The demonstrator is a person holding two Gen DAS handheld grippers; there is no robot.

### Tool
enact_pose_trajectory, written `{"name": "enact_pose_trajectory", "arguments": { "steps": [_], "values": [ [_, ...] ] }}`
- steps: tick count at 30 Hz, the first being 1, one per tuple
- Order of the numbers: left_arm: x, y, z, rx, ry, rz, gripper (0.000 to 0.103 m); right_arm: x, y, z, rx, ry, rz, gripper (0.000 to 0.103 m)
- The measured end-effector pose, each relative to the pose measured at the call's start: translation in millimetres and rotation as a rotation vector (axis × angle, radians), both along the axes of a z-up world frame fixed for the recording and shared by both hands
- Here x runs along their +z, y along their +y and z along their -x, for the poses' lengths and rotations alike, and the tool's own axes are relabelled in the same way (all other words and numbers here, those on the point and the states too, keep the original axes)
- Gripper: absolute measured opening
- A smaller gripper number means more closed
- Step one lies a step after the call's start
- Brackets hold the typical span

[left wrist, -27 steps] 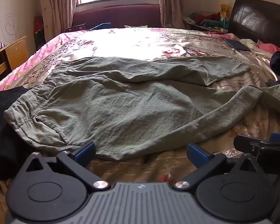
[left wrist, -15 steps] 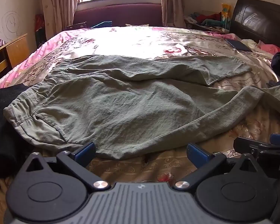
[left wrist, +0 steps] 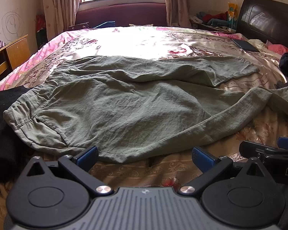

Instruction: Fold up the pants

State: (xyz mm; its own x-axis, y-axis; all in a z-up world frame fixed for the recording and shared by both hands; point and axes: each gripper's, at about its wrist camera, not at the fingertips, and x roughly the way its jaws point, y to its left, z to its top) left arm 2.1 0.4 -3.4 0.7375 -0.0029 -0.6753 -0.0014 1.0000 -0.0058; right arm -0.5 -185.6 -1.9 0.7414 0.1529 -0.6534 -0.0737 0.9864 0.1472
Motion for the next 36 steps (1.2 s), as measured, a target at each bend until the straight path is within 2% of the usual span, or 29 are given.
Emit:
{"name": "enact_pose_trajectory", "arguments": {
  "steps": [36],
  "values": [
    [-0.4, 2.8, -2.2, 0.008, 0.006, 0.009, 0.103, -0.5, 2.0, -0.4, 0.002, 0.0, 0.018, 0.099]
  ]
}}
